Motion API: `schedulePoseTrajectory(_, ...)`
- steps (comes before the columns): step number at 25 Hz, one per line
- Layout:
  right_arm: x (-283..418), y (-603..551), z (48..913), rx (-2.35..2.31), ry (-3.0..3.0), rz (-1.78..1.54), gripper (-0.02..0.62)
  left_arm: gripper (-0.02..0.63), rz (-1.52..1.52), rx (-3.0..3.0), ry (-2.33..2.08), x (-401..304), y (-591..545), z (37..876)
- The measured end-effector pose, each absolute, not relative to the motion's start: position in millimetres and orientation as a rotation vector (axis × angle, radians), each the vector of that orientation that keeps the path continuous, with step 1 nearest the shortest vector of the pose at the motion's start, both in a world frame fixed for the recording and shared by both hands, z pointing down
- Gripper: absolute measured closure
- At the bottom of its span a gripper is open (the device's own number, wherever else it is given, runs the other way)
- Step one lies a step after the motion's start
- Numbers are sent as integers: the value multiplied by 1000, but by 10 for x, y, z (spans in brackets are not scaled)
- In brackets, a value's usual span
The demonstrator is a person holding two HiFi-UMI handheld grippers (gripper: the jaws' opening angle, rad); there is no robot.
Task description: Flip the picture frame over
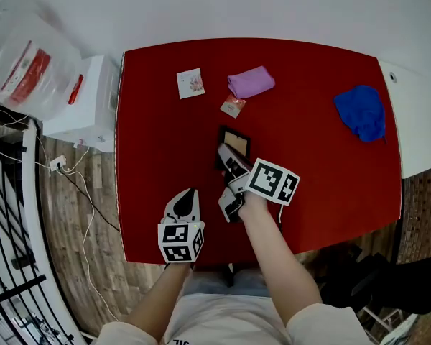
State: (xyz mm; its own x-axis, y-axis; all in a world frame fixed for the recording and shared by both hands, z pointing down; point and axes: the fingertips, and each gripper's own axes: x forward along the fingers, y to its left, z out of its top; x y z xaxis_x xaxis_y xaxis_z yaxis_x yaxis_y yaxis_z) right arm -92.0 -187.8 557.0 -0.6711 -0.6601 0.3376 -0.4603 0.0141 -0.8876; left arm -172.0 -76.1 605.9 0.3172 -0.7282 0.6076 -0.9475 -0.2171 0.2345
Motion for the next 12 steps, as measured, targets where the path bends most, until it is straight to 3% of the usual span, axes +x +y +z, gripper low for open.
schedulePoseTrajectory(12,-636,-1973,5390,-762,1836,-1785,554,589,521,2229,-1383,-1145,-1096,6012)
